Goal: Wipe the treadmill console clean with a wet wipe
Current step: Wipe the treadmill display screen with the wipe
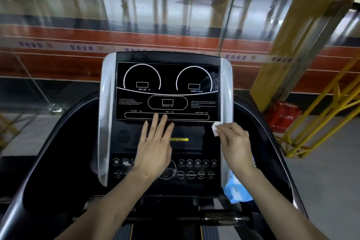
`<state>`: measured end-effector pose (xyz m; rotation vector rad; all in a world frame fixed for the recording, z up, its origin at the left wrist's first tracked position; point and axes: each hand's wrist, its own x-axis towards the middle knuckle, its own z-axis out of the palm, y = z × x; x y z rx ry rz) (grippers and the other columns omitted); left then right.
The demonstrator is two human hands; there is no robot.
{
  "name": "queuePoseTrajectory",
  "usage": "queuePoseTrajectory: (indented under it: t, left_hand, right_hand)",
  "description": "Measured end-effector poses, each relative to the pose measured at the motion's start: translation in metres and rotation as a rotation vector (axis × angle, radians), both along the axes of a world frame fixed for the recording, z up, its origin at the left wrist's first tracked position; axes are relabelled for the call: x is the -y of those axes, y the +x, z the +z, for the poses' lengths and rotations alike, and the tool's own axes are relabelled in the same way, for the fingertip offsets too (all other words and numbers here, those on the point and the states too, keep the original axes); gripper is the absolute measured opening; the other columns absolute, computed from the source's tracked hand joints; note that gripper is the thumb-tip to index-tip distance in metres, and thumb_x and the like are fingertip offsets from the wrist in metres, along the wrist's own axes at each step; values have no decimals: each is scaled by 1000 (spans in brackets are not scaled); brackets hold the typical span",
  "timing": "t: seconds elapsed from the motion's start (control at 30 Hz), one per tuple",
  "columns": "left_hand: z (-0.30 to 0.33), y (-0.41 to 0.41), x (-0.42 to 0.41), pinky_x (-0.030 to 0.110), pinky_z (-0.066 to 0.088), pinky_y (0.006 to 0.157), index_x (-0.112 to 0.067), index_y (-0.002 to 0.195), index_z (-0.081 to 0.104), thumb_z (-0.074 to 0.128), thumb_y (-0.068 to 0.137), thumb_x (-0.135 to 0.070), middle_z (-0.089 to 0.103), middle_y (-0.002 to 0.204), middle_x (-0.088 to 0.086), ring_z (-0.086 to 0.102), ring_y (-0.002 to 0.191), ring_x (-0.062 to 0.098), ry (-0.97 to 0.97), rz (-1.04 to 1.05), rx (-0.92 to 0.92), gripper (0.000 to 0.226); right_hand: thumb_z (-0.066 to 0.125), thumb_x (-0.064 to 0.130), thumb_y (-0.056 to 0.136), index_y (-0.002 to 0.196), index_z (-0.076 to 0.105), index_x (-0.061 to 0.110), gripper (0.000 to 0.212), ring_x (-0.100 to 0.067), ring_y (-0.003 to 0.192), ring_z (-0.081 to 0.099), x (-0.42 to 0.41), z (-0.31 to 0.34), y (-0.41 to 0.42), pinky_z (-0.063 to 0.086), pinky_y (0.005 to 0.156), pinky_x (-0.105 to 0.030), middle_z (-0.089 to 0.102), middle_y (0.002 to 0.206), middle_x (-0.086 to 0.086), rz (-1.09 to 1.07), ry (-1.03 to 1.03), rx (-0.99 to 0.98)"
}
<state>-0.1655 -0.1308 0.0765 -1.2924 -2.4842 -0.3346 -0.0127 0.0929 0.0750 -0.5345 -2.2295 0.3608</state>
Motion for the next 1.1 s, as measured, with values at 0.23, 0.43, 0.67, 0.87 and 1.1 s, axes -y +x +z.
queuePoseTrajectory:
  t: [0.23, 0.43, 0.67, 0.87, 1.1]
  left_hand:
    - [-13, 25, -12, 57, 13, 128, -14, 160, 32, 48, 96, -20, 16, 172, 13, -5, 161, 31, 13, 51, 47, 65]
    - [-25, 47, -14, 57, 16, 128, -13, 159, 32, 46, 94, -21, 17, 172, 12, -4, 161, 30, -13, 93, 59, 67]
    - [-21, 48, -12, 56, 15, 129, -14, 159, 33, 50, 94, -19, 19, 172, 11, -4, 161, 29, -19, 123, 51, 67]
    - [-19, 44, -10, 56, 16, 128, -13, 159, 33, 48, 94, -19, 18, 172, 11, -4, 161, 29, -17, 89, 53, 67]
    - [-19, 26, 16, 56, 17, 128, -13, 159, 34, 47, 95, -21, 19, 172, 13, -2, 161, 31, -37, 55, 34, 66]
  right_hand:
    - [72, 0, 95, 108, 79, 7, 17, -12, 95, 70, 13, -6, 10, 59, 90, -36, 68, 103, 0, 89, -308, -159]
    - [72, 5, 95, 109, 79, 10, 16, -15, 85, 69, 15, -17, 5, 59, 82, -42, 66, 100, 5, 118, -316, -145]
    - [73, 11, 94, 107, 80, 15, 15, -19, 80, 68, 16, -29, 3, 56, 77, -50, 66, 98, 8, 135, -219, -127]
    - [76, 6, 92, 106, 80, 14, 16, -19, 83, 65, 23, -28, -6, 55, 83, -43, 68, 100, 3, 65, -143, -104]
    - [79, -1, 86, 98, 80, 15, 20, -30, 83, 66, 38, -26, -40, 41, 80, -34, 69, 94, -2, -115, -52, -66]
